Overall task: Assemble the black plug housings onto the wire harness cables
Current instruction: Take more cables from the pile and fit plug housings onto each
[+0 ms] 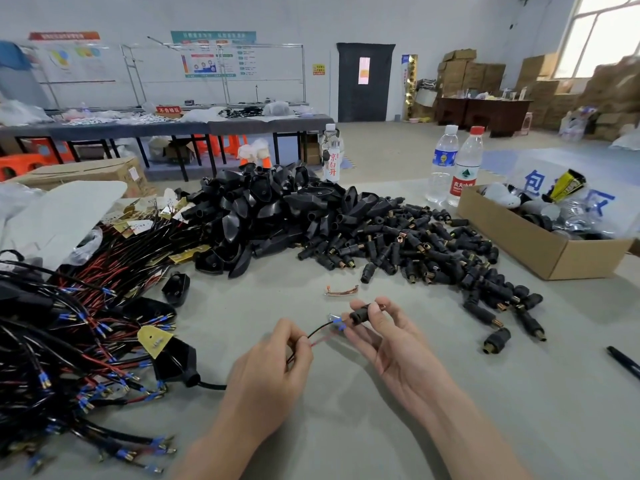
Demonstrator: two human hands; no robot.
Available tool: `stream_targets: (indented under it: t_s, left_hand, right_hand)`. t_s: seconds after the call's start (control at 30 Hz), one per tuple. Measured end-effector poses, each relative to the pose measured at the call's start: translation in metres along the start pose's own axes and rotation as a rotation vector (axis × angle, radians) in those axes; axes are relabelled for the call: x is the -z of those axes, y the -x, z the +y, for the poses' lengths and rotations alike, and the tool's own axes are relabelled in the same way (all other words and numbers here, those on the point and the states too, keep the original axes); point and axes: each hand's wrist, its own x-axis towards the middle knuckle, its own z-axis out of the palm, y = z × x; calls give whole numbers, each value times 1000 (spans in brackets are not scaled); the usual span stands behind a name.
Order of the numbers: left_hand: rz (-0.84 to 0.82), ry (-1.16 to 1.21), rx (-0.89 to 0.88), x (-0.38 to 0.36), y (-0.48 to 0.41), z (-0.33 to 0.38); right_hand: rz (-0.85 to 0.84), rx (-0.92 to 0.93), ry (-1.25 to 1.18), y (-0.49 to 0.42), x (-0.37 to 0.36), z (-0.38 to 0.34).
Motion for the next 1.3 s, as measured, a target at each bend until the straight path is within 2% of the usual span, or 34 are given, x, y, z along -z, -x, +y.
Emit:
stream_targets:
  t_s: [0.23, 0.6, 0.93, 1.17, 1.3]
  left_hand:
    - [8, -15, 33, 0, -1, 0]
    - [-33, -82, 4, 0, 1, 2]
    - [-60, -134, -28, -1, 1, 3]
    - [-25, -111, -64, -2, 0, -1]
    - [16, -77, -98, -3, -1, -4]
  right_hand:
    - [-5, 8, 88, 1, -1, 3]
    - [6, 46, 96, 1, 0, 1]
    - [60, 145, 230, -1, 6, 5]
    - [-32, 114, 453, -1, 5, 14]
    - [-77, 66, 480, 1, 2, 14]
